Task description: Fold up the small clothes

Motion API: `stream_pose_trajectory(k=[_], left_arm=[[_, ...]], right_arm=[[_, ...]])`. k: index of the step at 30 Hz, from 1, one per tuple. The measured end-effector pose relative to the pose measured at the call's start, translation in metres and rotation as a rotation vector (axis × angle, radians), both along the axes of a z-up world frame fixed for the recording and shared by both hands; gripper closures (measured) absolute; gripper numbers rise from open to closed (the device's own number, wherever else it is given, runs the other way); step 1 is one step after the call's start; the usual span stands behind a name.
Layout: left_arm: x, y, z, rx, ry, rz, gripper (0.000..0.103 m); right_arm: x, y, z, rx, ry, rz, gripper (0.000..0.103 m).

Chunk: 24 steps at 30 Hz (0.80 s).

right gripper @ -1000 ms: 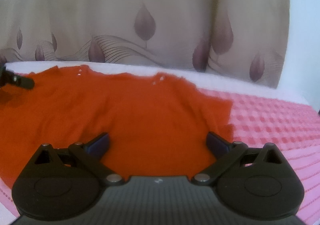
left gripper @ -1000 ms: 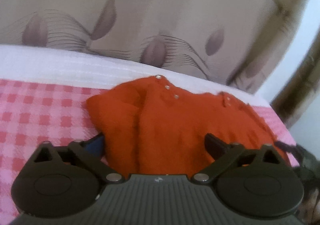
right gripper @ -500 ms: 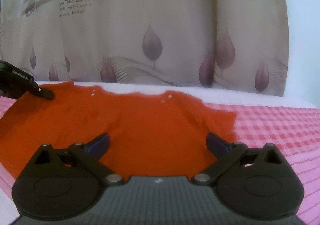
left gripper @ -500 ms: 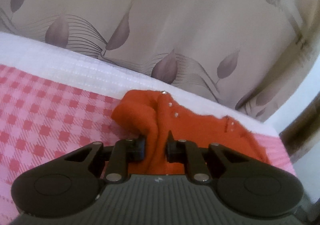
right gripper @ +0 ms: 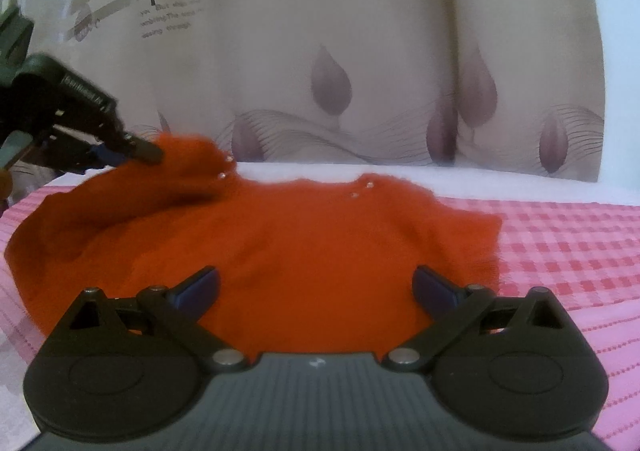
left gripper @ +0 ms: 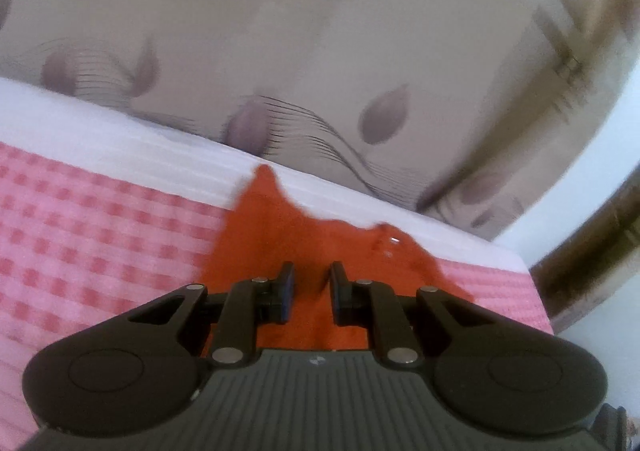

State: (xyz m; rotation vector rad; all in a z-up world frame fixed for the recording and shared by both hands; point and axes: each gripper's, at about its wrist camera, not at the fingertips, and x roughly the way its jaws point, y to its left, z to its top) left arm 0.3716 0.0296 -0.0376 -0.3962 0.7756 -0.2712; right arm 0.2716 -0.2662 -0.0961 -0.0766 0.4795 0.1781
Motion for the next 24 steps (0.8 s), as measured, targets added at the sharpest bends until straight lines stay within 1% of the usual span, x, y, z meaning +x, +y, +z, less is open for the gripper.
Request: stream_pose_trajectory(k=[3, 5, 7, 8, 9, 10, 11, 12, 13, 14, 15, 16, 17, 19, 22, 24], left_arm=[[0.0, -0.023, -0.001, -0.006, 0.005, -0.036, 0.086], [-0.002, -0.031, -0.001, -0.049, 0.005, -0.059, 0.086], [-0.008, -0.032, 0.005, -0.09, -0.027, -0.066, 0.086], [-0.011, -0.028, 0.009, -0.116, -0.049, -0.071, 0.086], [-0.015, -0.02, 0.014, -0.125, -0.074, -0.06, 0.085], [-0.019, -0.01, 0.02, -0.129, -0.1, -0.039, 0.078], [-0.022, 0.002, 0.025, -0.139, -0.124, -0.02, 0.064], [-0.024, 0.015, 0.03, -0.137, -0.136, 0.005, 0.054], [-0.025, 0.03, 0.034, -0.122, -0.143, 0.038, 0.028], [-0.025, 0.046, 0.035, -0.114, -0.143, 0.069, 0.009], [-0.026, 0.06, 0.036, -0.113, -0.138, 0.084, 0.006], [-0.025, 0.073, 0.034, -0.098, -0.124, 0.092, 0.008], [-0.023, 0.085, 0.03, -0.064, -0.098, 0.099, 0.007], [-0.017, 0.104, 0.018, -0.027, -0.026, 0.087, 0.006], [-0.008, 0.121, -0.012, -0.009, 0.078, 0.051, 0.006], [-0.006, 0.126, -0.031, -0.035, 0.112, 0.005, 0.003]], right_arm=[[-0.001, 0.0, 0.0, 0.004, -0.001, 0.009, 0.0], [-0.002, 0.0, 0.0, 0.003, 0.001, 0.012, 0.0], [-0.001, -0.001, 0.0, 0.004, 0.002, 0.013, 0.0], [-0.001, -0.001, 0.0, 0.003, 0.004, 0.015, 0.0], [-0.001, 0.0, 0.0, 0.002, 0.007, 0.02, 0.0], [-0.001, 0.0, 0.0, 0.002, 0.009, 0.026, 0.0], [-0.001, 0.0, 0.0, 0.001, 0.009, 0.03, 0.0], [-0.001, 0.001, 0.0, 0.0, 0.006, 0.031, 0.0], [-0.001, 0.001, 0.0, 0.001, 0.006, 0.033, 0.0], [-0.001, 0.001, 0.0, 0.002, 0.006, 0.034, 0.0], [-0.001, 0.001, 0.0, 0.003, 0.006, 0.033, 0.0], [-0.001, 0.001, 0.0, 0.002, 0.005, 0.033, 0.0], [-0.001, 0.001, 0.0, 0.0, 0.005, 0.033, 0.0], [-0.002, 0.003, -0.001, -0.009, 0.005, 0.032, 0.0], [-0.002, 0.006, -0.001, -0.028, 0.008, 0.035, 0.0], [-0.001, 0.008, -0.002, -0.04, 0.013, 0.033, 0.0]])
